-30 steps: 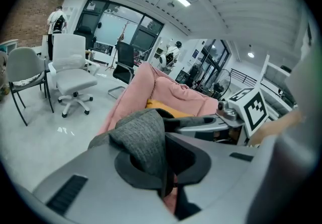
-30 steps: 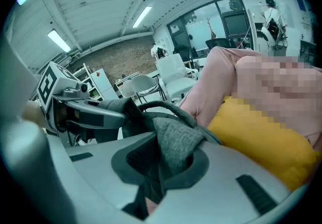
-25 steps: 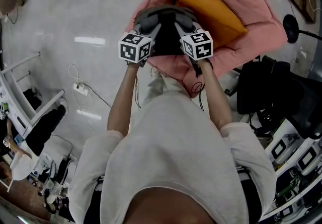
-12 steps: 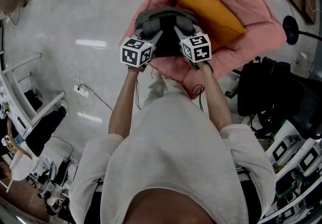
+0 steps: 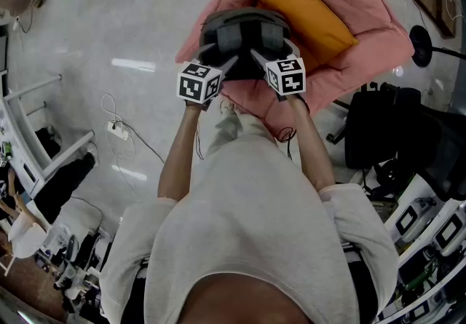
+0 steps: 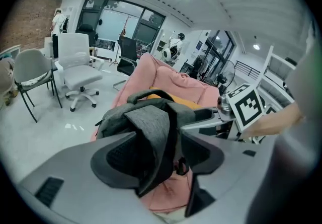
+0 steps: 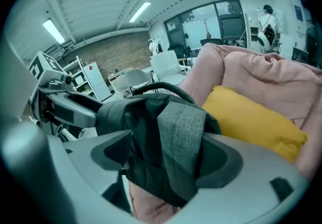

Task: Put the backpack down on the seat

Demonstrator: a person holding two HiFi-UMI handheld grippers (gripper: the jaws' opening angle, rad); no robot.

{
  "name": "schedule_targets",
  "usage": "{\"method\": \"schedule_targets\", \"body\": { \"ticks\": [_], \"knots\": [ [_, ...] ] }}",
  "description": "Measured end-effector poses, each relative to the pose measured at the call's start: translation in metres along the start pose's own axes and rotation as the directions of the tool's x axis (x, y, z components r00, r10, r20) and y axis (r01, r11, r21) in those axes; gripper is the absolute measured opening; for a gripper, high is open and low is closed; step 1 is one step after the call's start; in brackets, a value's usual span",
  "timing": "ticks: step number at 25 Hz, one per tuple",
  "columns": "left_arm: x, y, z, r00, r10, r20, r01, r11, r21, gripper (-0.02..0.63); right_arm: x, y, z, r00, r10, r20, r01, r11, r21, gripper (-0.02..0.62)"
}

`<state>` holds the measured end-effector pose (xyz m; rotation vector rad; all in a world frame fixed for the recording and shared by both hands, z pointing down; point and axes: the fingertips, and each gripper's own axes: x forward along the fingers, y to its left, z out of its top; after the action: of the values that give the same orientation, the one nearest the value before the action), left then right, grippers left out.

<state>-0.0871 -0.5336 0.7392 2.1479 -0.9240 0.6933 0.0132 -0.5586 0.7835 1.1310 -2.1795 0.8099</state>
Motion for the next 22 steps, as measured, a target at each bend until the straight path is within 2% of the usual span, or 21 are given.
{"method": "schedule_targets", "body": {
  "ticks": [7,16,22],
  "knots": [
    [-0.021,-0.004,0.006,0.999,0.039,0.035,-0.04,0.999,0.036,0.261,-0.032,-0.008,0.006,0.994,-0.078,0.074,0.078,0.997,0.006,0.391],
    [-0.06,-0.018,0.022,0.99,0.066,0.126,-0.074,0.995,0.066,0.258,-0.08,0.007,0.03,0.982,-0.088,0.166,0.095,0.995,-0.037,0.282],
    [-0.088,-0.028,0.042,0.973,0.086,0.214,-0.108,0.99,0.095,0.15,-0.112,0.023,0.055,0.97,-0.079,0.232,0.101,0.991,-0.085,0.167]
  ]
}}
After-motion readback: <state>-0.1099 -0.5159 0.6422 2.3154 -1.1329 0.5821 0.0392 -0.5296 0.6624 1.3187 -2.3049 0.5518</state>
